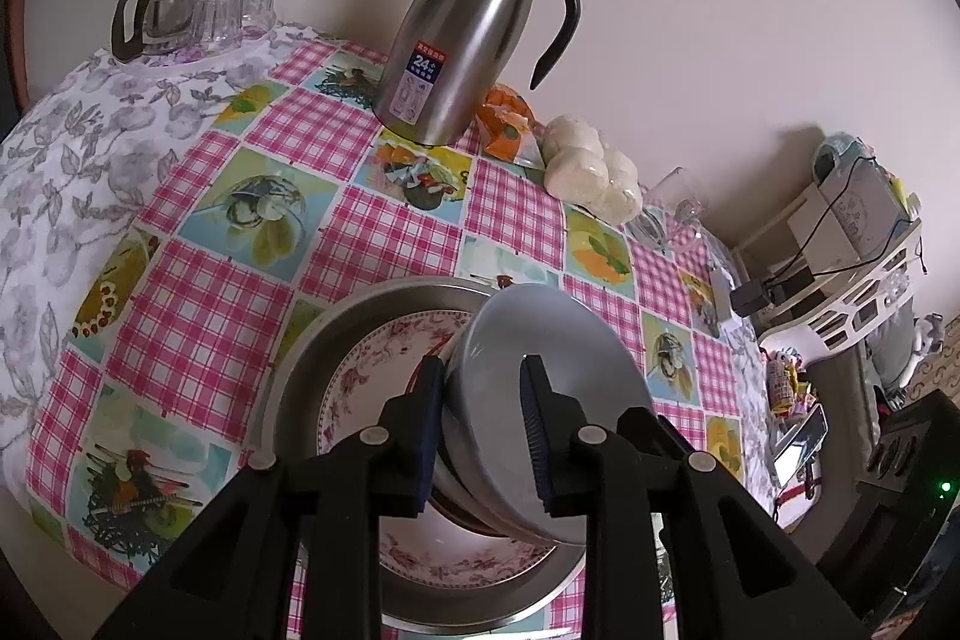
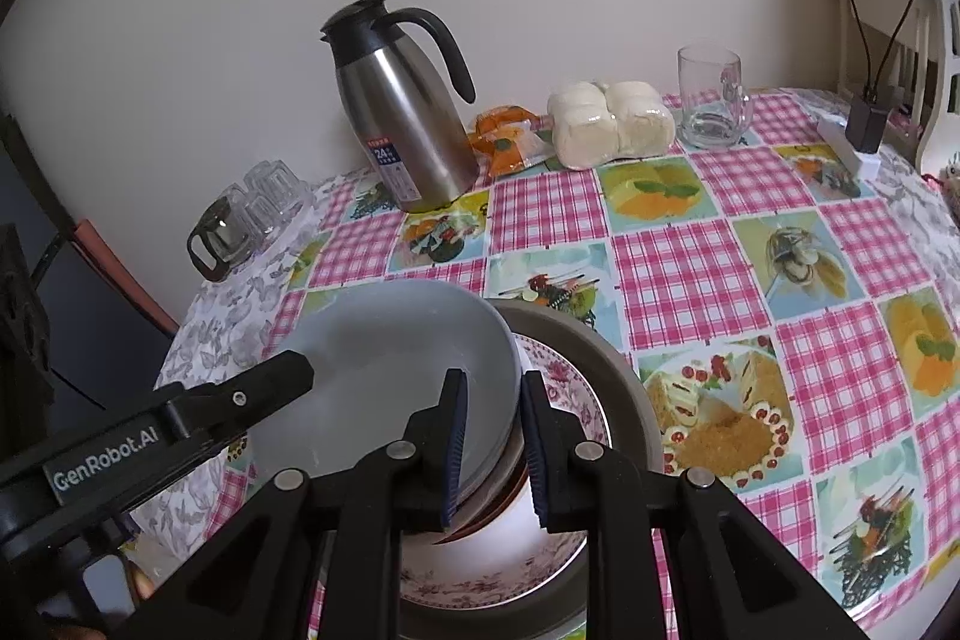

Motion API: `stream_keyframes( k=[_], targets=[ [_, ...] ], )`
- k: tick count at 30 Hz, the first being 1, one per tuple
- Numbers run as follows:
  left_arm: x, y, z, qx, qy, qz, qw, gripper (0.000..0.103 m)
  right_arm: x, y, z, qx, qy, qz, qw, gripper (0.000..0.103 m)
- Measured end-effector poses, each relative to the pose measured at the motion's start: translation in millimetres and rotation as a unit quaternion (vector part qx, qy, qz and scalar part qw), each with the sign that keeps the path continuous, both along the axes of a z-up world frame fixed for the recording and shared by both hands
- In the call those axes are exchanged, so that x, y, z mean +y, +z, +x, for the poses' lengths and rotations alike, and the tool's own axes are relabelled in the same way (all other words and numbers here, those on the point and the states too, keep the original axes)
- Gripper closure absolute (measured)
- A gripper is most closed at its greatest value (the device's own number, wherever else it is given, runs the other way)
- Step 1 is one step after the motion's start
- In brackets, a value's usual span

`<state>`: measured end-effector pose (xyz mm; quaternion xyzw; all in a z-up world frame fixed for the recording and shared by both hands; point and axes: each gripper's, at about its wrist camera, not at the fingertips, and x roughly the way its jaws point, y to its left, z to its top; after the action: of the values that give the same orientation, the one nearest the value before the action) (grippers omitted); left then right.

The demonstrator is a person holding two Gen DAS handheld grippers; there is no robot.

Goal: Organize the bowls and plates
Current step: 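Lower the round white bowl into the white square bowl with both grippers, then open both grippers and pull them back from the round white bowl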

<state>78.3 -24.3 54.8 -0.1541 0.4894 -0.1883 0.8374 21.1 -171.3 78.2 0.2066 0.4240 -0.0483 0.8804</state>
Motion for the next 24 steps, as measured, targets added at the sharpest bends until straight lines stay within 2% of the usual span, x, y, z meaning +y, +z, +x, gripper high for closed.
stream_keyframes(
  k=[8, 16, 19, 20, 22, 23, 24],
  targets=[
    [1.6, -0.8, 1.3, -0.006, 0.011, 0.022, 0.9997, 0.076, 0.4, 1.7, -0.9, -0.004, 0.001, 0.0, 1.0, 0.082],
    [4.1, -11.0, 5.1, 0.01, 0.016, 0.03, 0.9994, 0.075, -0.7, 5.2, -2.4, -0.01, 0.001, 0.001, 1.0, 0.082],
    [6.4, -9.2, 4.6, 0.007, 0.021, 0.031, 0.9993, 0.057, -1.9, 6.6, -3.1, -0.01, -0.002, -0.002, 1.0, 0.081],
    [7.2, -8.1, 4.2, 0.006, 0.023, 0.032, 0.9992, 0.054, -2.7, 6.5, -3.3, -0.01, -0.004, -0.003, 1.0, 0.079],
    [8.5, -5.8, 3.9, 0.004, 0.026, 0.032, 0.9991, 0.051, -4.1, 6.0, -3.6, -0.006, -0.007, -0.007, 1.0, 0.065],
    [9.4, -5.2, 3.6, 0.004, 0.028, 0.034, 0.999, 0.046, -4.5, 5.8, -3.6, -0.004, -0.01, -0.011, 1.0, 0.061],
    [10.8, -4.3, 3.3, 0.003, 0.031, 0.035, 0.9989, 0.041, -4.9, 5.9, -3.8, -0.002, -0.012, -0.015, 1.0, 0.053]
  ],
)
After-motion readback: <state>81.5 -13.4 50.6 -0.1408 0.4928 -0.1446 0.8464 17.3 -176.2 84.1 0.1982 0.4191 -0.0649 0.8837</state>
